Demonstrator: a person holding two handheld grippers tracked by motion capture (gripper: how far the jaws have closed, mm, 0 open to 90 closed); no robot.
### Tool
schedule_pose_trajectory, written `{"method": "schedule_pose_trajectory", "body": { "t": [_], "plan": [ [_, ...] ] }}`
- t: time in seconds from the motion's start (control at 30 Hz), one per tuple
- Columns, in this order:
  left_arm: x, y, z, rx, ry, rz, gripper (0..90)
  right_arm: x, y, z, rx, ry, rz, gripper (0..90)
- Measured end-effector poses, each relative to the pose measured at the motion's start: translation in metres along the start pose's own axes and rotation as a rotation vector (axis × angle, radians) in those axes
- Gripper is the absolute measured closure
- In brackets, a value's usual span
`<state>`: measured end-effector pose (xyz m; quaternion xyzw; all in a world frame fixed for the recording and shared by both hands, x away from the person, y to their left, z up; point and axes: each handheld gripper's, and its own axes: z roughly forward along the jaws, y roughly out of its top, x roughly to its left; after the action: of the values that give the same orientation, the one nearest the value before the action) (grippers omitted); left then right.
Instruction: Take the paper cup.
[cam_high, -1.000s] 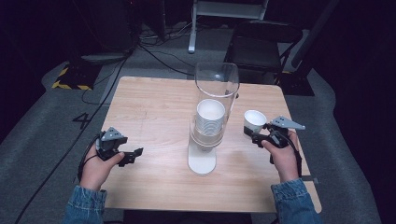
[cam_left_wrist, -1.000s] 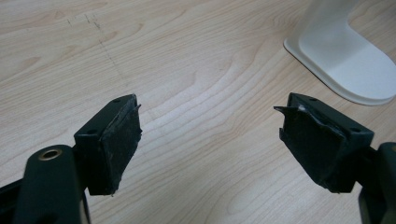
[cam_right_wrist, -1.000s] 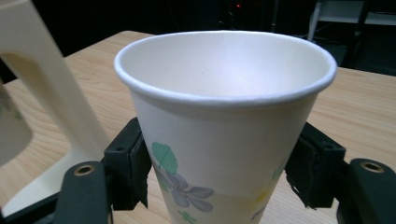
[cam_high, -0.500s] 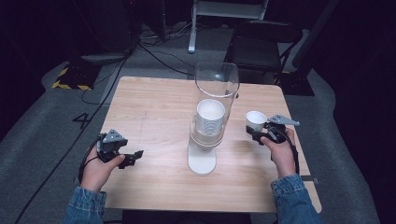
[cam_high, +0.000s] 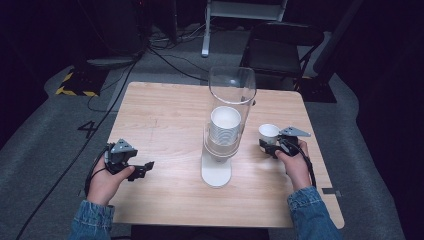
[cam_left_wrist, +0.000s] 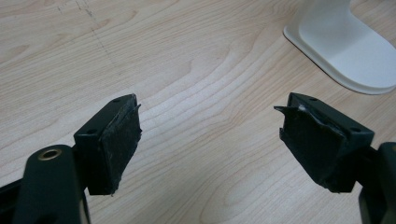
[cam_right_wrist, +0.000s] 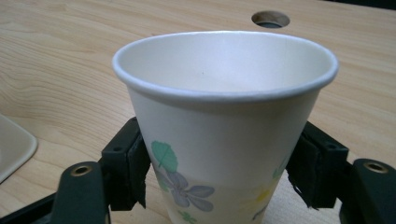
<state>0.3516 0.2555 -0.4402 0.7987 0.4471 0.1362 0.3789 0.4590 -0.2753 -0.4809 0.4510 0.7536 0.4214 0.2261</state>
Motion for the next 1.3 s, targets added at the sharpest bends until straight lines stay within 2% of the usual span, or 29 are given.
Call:
{"method": "schedule_pose_trajectory", "body": {
  "t": [0.27,0.4,0.7,0.73,0.8,0.83,0.87,0.93,0.97,1.03,1.13,1.23,1.3],
  "plan": [
    [0.0,0.0,0.002,0.007,-0.003,-0.004,19.9,0.001,-0.005,0.005,-0.004,-0.007,0.034,30.2],
    [-0.001,-0.001,0.001,0.005,-0.004,-0.011,20.0,0.001,-0.006,0.005,-0.005,-0.013,0.027,29.9],
    [0.001,0.0,-0.001,-0.005,-0.001,-0.008,20.0,0.002,-0.011,0.002,0.045,-0.017,0.013,26.5],
    [0.001,0.0,-0.001,-0.005,0.0,-0.011,20.0,0.002,-0.011,0.002,0.05,-0.013,0.014,24.8],
    [0.0,0.0,-0.001,-0.004,-0.001,-0.012,20.0,0.001,-0.011,0.001,0.067,-0.006,0.019,15.6],
    [0.0,0.0,0.0,-0.004,-0.004,-0.014,20.0,0.001,-0.011,0.001,0.072,-0.007,0.018,14.7],
    [0.0,0.0,0.0,-0.006,-0.005,-0.013,20.0,0.001,-0.011,0.0,0.073,-0.008,0.018,18.2],
    [0.0,0.0,0.0,-0.006,-0.005,-0.012,20.0,0.001,-0.009,-0.003,0.052,-0.018,0.043,15.2],
    [0.0,0.0,0.0,-0.005,-0.005,-0.012,20.0,0.001,-0.008,-0.005,0.049,-0.018,0.054,17.1],
    [0.0,0.0,0.0,-0.006,-0.005,-0.013,20.0,0.001,-0.007,-0.009,0.036,-0.016,0.058,16.2],
    [0.001,0.0,0.0,-0.002,-0.008,-0.008,20.0,0.0,-0.005,-0.018,0.063,-0.011,0.055,16.2],
    [0.001,0.001,0.0,0.0,-0.009,-0.004,20.1,0.0,-0.005,-0.027,0.061,0.012,0.071,16.2],
    [0.001,0.001,0.0,-0.004,-0.009,-0.012,20.0,-0.001,-0.005,-0.033,0.058,0.009,0.071,16.2]
  ]
}}
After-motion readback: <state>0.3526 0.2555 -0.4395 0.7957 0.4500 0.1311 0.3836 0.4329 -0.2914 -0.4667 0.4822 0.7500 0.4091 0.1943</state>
